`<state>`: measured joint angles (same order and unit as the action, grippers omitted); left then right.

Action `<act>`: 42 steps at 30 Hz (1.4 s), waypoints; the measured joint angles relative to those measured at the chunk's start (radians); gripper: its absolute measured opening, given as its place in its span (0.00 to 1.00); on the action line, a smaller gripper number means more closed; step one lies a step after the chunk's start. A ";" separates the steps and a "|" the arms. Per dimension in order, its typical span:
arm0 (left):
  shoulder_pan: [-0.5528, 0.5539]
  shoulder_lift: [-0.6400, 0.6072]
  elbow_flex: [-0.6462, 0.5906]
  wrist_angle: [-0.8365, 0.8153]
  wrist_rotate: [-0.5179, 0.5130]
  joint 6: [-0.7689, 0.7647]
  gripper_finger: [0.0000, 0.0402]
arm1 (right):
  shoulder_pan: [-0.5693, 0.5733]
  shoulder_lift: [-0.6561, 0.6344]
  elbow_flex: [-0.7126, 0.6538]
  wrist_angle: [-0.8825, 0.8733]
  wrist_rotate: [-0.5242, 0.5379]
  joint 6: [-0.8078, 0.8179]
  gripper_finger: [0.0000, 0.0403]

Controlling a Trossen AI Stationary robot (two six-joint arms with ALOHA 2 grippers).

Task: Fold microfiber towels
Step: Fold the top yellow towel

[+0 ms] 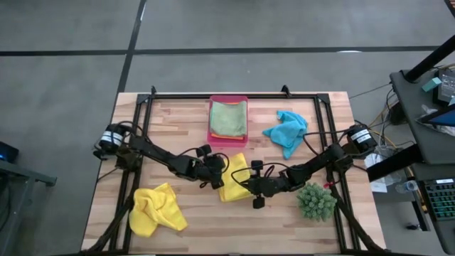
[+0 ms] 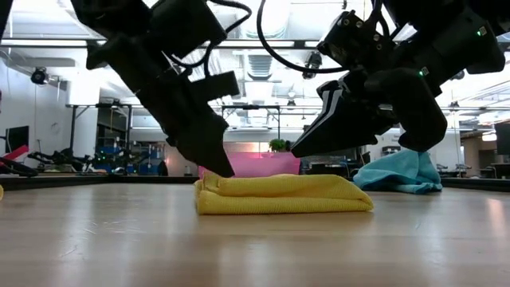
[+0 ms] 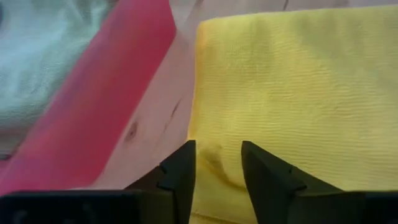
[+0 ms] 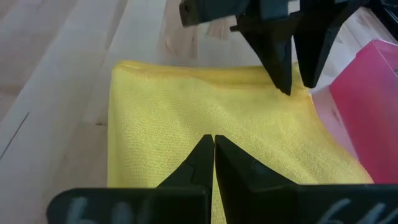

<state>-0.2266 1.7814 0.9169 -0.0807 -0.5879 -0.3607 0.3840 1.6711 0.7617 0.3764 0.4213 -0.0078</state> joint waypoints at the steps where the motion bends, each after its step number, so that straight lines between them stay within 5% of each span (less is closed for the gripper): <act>1: 0.000 0.004 0.000 -0.002 0.000 0.000 0.29 | 0.000 0.000 -0.001 0.000 0.000 0.000 0.02; 15: 0.009 0.038 0.001 0.025 -0.005 -0.026 0.29 | 0.000 0.001 -0.010 0.001 0.001 0.007 0.02; 26: 0.009 0.012 0.002 0.027 0.001 -0.026 0.02 | 0.000 0.001 -0.012 0.002 0.000 0.007 0.02; 42: 0.013 -0.213 0.002 -0.146 0.015 -0.053 0.00 | -0.002 0.001 -0.012 0.001 0.001 0.007 0.02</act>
<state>-0.2138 1.5686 0.9189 -0.2268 -0.5731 -0.4137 0.3824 1.6718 0.7494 0.3775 0.4221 -0.0010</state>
